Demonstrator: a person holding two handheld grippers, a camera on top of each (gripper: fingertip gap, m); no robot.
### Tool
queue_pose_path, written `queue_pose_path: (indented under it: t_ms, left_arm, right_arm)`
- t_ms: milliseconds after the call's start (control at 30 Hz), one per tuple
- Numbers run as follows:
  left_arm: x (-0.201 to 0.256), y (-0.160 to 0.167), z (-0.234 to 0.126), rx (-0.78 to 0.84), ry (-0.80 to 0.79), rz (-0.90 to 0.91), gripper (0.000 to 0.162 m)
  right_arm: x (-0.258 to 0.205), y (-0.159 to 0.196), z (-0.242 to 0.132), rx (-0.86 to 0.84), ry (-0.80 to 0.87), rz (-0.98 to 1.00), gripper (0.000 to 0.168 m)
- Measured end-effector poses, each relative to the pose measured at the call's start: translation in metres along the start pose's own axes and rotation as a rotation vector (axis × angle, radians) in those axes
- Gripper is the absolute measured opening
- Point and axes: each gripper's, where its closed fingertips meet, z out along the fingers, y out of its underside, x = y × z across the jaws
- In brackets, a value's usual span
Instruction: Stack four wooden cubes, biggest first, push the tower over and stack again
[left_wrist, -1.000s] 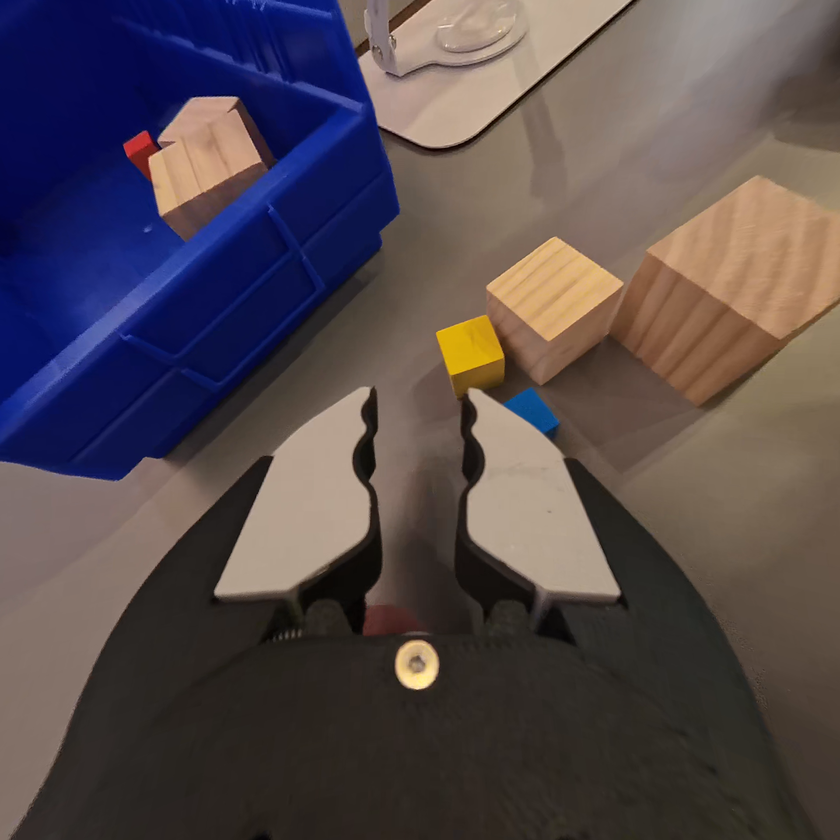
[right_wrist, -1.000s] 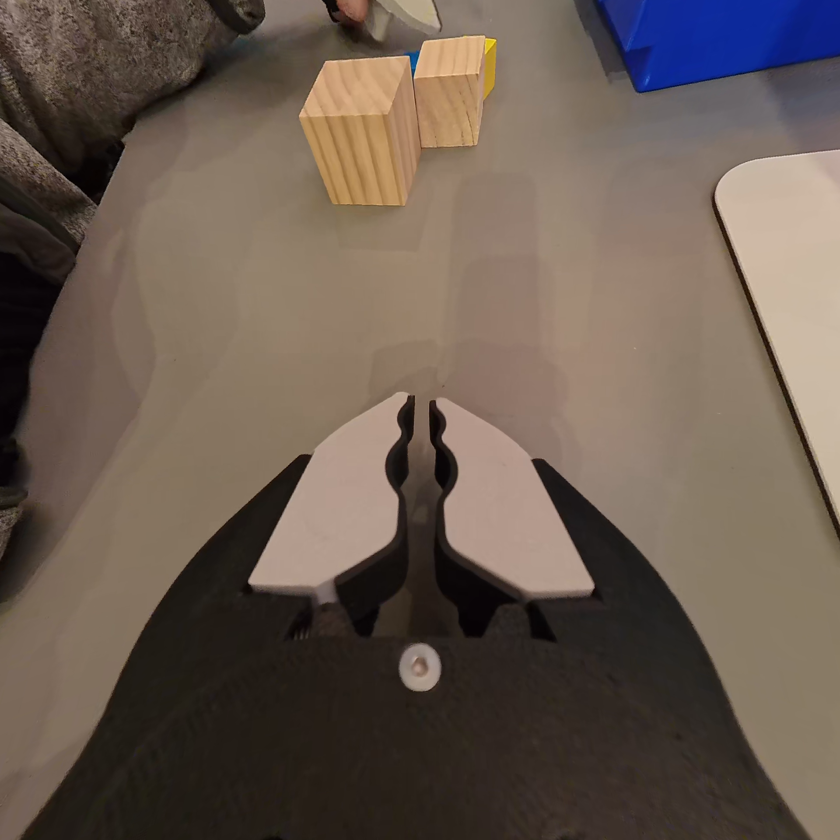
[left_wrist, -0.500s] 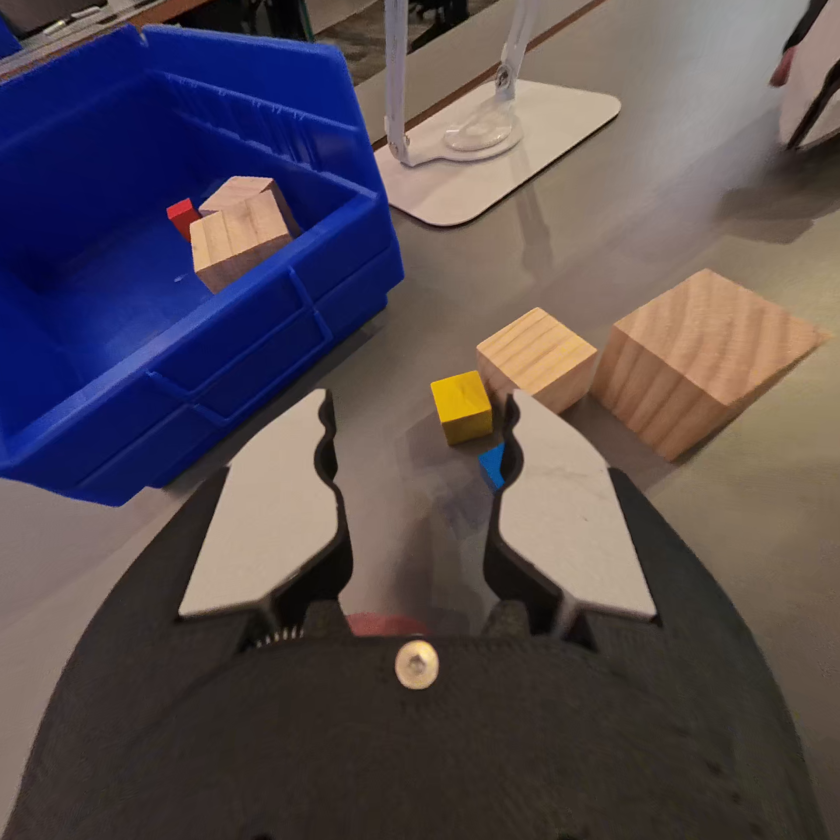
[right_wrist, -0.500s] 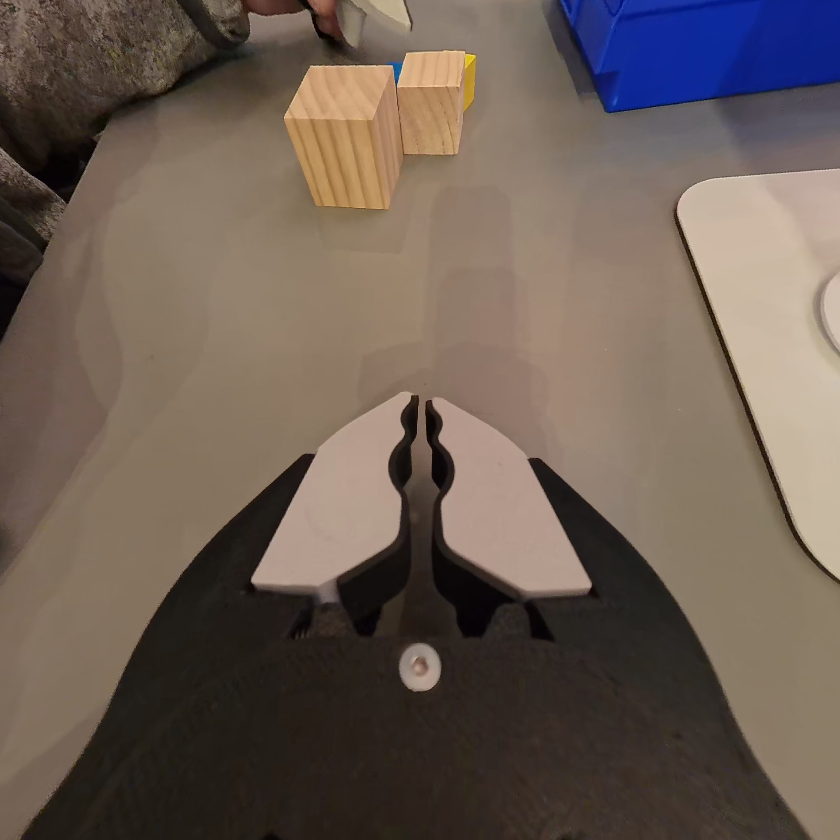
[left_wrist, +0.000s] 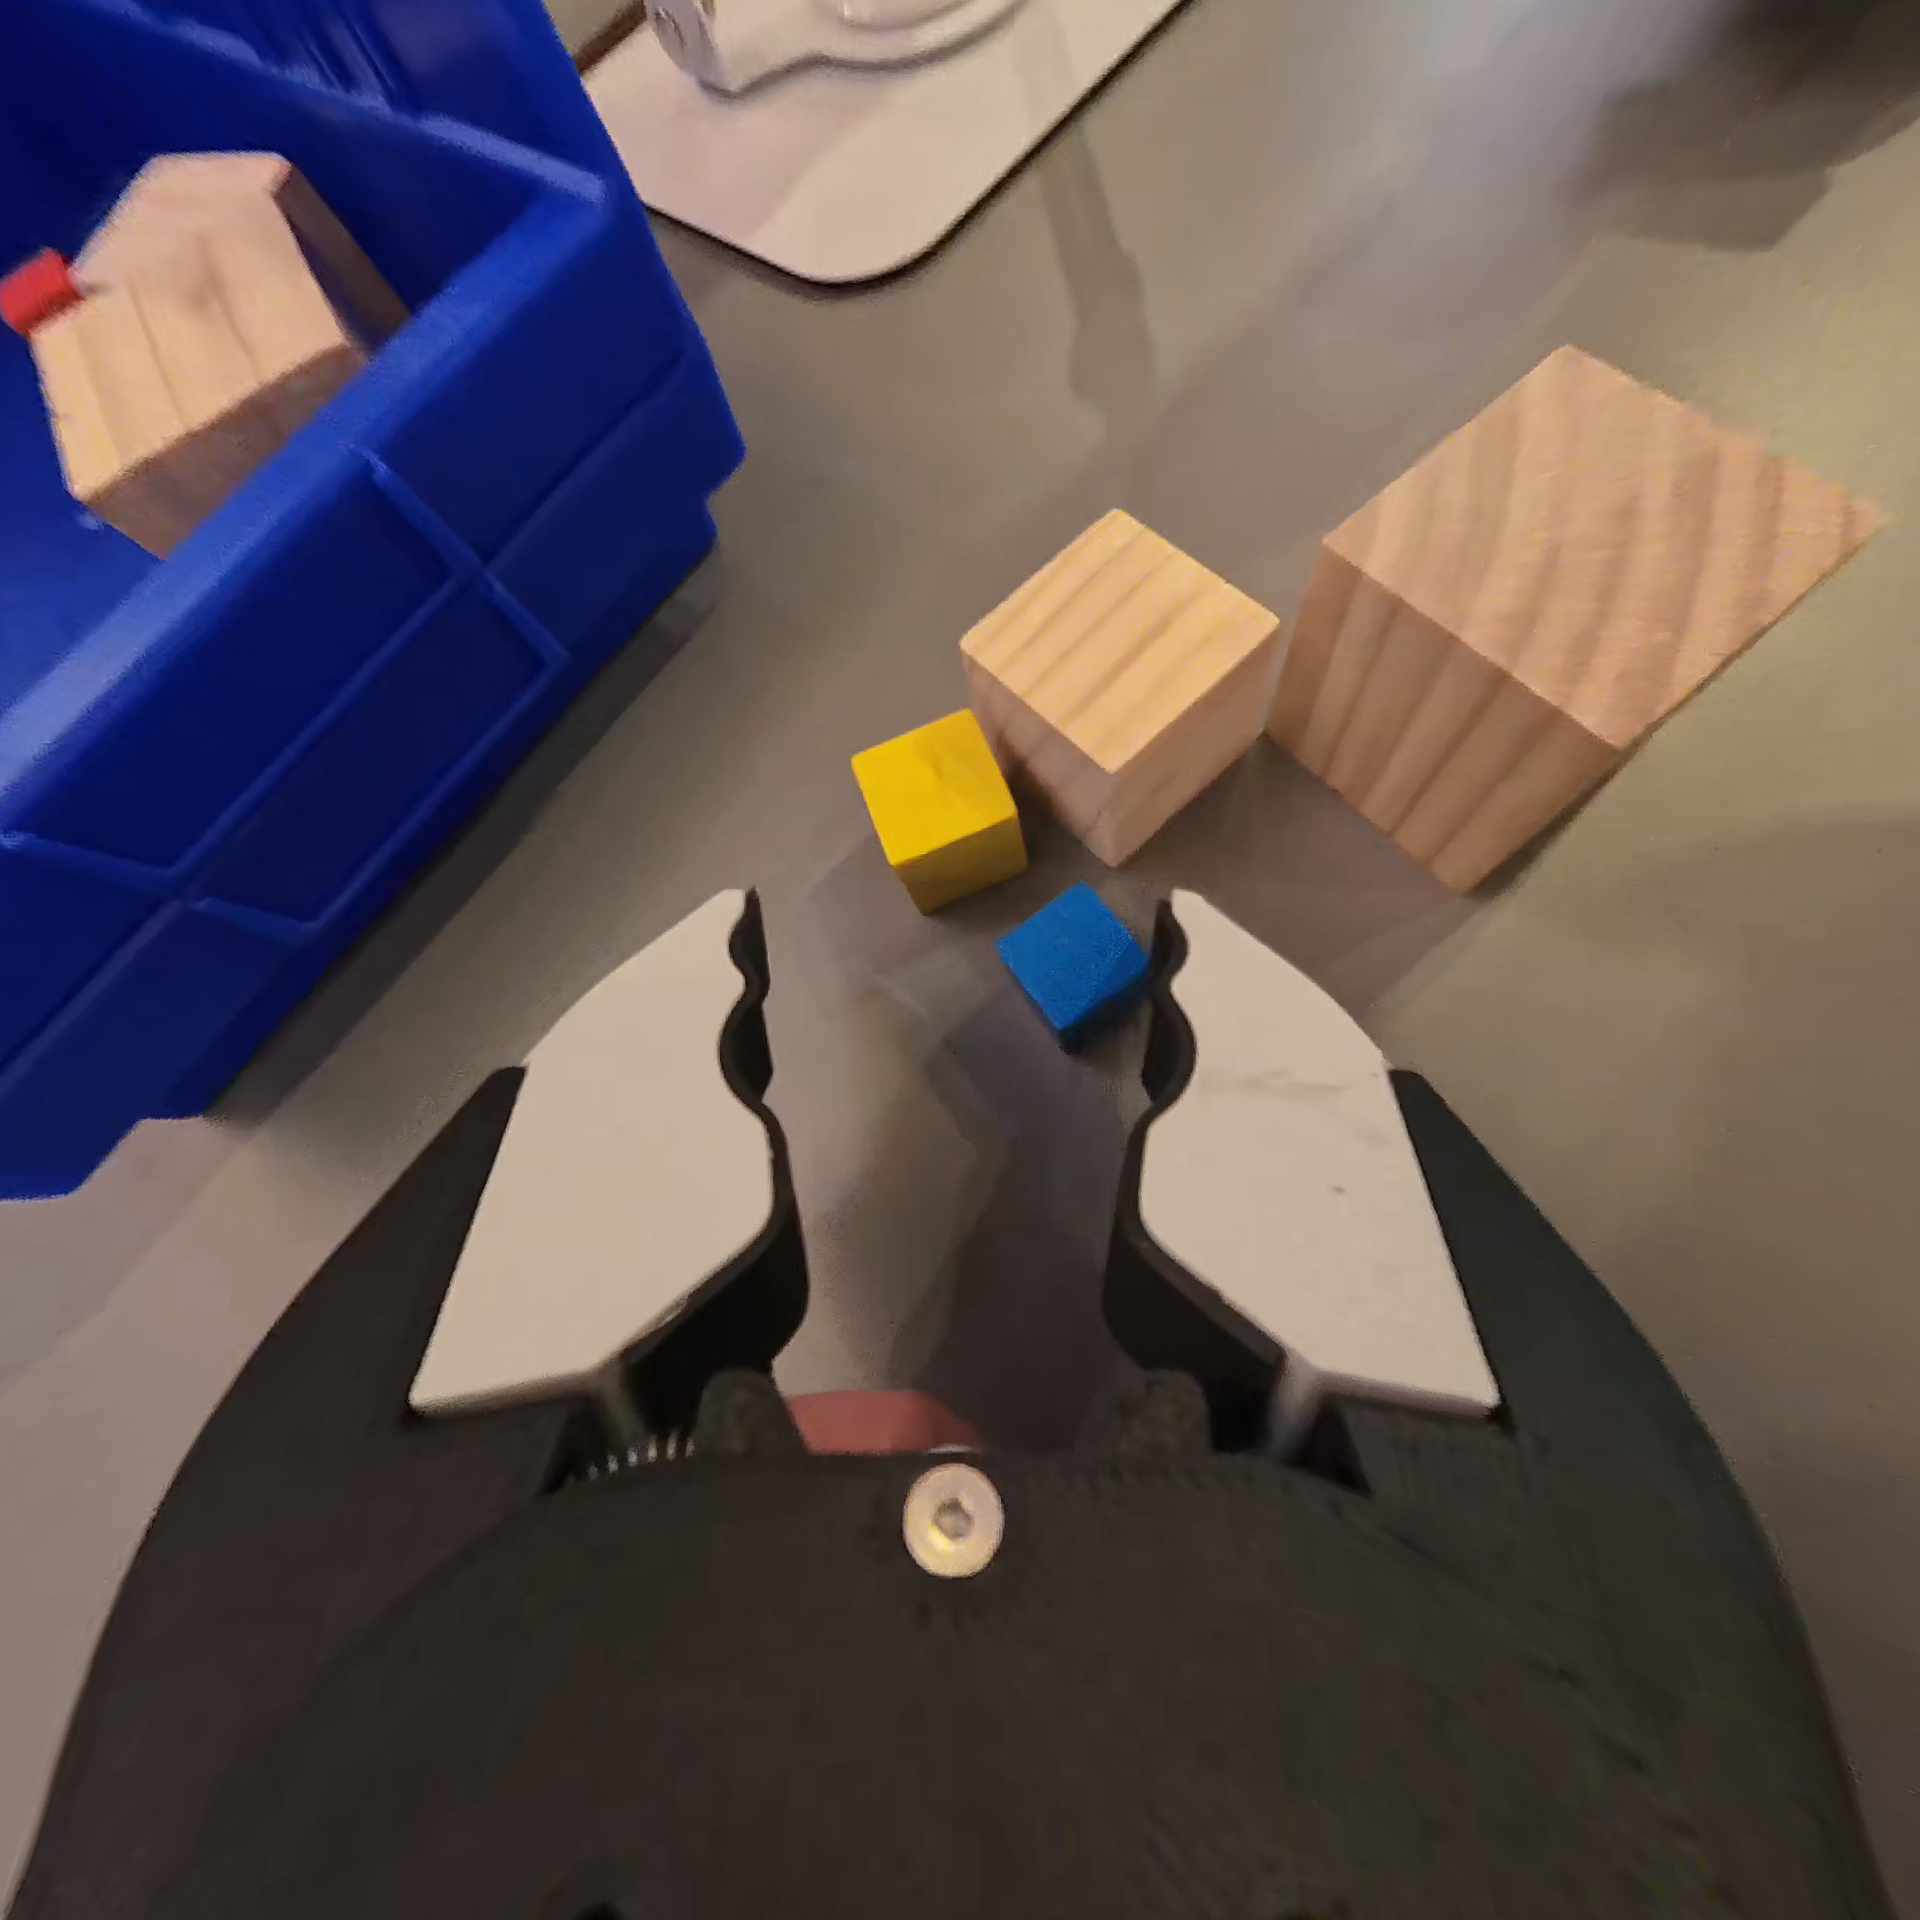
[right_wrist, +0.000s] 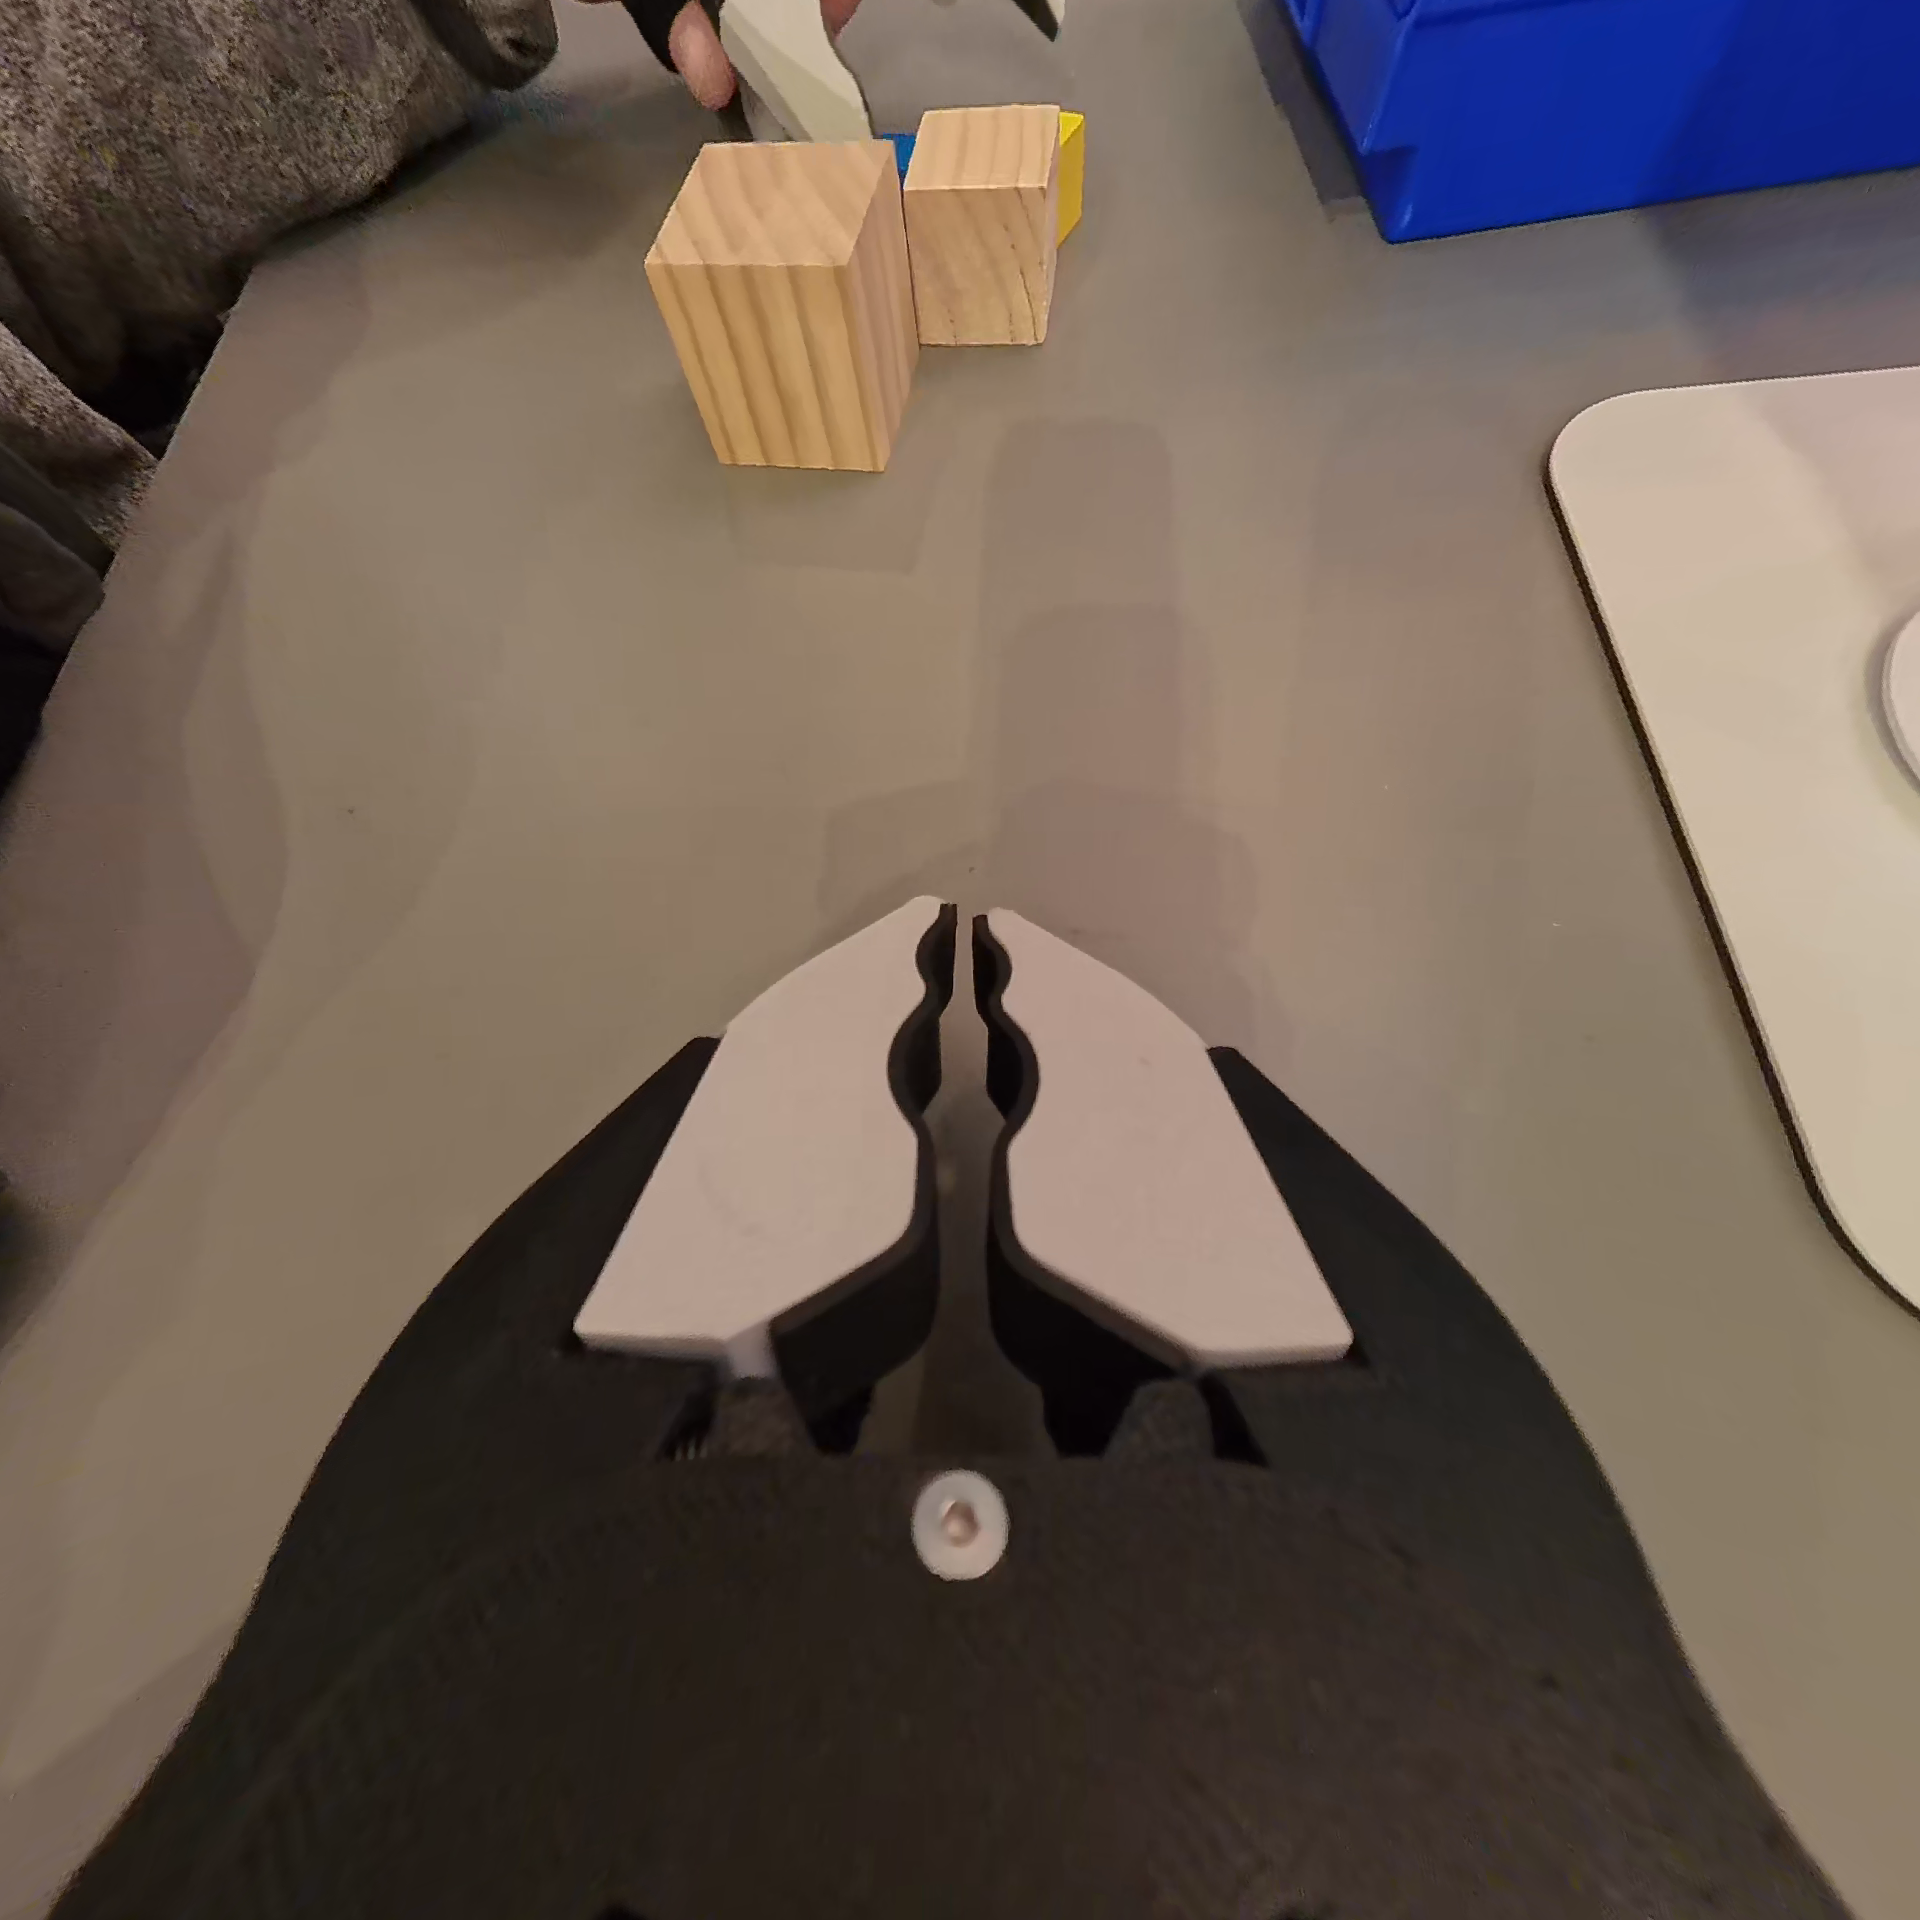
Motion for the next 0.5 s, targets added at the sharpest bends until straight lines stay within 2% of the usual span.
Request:
queue_pose_path:
  t_ms: [100,233,500]
  left_arm:
    - [0.0052,0.0103,0.0042,-0.071,0.005,0.009,0.067]
    - [0.0134,0.0105,0.0076,-0.093,0.036,0.008,0.03]
    - [0.0122,0.0108,0.0071,-0.091,0.031,0.012,0.03]
  right_arm:
    - [-0.0002,0.0006,0.0002,-0.004,0.0,-0.001,0.003]
    - [-0.0001,0.0004,0.0,-0.001,0.0,0.0,0.003]
    - [-0.0004,0.0003,0.0,-0.001,-0.001,-0.001,0.003]
